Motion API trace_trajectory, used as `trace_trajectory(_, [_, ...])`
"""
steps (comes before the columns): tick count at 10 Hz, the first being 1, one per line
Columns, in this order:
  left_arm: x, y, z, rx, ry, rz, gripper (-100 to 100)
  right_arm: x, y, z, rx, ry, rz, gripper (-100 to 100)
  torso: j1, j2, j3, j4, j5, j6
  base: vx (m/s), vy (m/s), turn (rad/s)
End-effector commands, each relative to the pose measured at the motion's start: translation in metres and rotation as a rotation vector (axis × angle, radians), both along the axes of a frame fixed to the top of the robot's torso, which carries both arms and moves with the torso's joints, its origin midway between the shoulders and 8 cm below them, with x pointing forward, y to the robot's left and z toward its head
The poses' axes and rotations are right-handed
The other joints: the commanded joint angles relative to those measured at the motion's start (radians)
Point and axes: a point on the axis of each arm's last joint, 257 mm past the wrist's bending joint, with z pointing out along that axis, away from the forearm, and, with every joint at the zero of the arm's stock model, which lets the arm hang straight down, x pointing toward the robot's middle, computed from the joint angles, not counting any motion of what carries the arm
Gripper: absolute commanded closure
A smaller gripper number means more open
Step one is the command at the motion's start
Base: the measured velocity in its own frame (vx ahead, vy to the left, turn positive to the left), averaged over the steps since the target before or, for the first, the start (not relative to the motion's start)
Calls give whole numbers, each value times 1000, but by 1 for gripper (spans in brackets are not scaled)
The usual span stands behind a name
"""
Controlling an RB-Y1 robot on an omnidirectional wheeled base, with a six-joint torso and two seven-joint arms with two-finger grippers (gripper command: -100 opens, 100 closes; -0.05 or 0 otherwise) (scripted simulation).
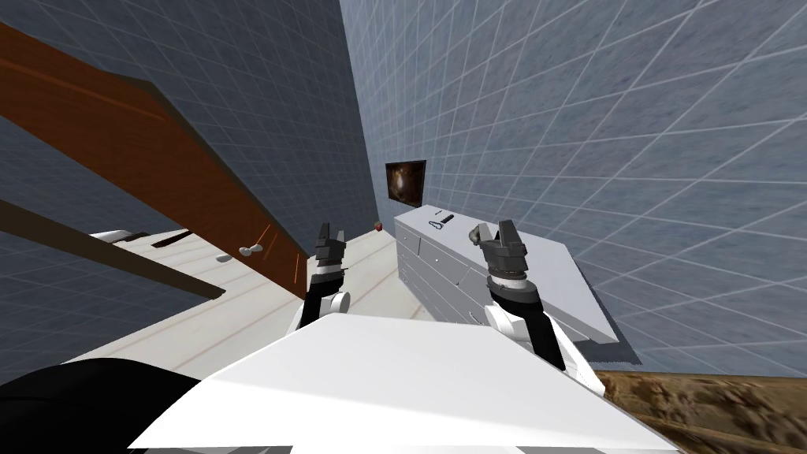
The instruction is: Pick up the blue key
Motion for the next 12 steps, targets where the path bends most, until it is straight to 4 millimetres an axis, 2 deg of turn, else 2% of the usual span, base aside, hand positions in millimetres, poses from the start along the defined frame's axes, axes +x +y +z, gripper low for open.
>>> trace_trajectory(1, [0,0,0,0,0,0,0,1,2,-1,-35,3,12,-100,0,0,0,0,0,0,-45,-24,-13])
trace_trajectory(12, [0,0,0,0,0,0,0,10,10,-23,-363,53,96,-100,2,-2,-1,-1,0,0,-36,-22,-24])
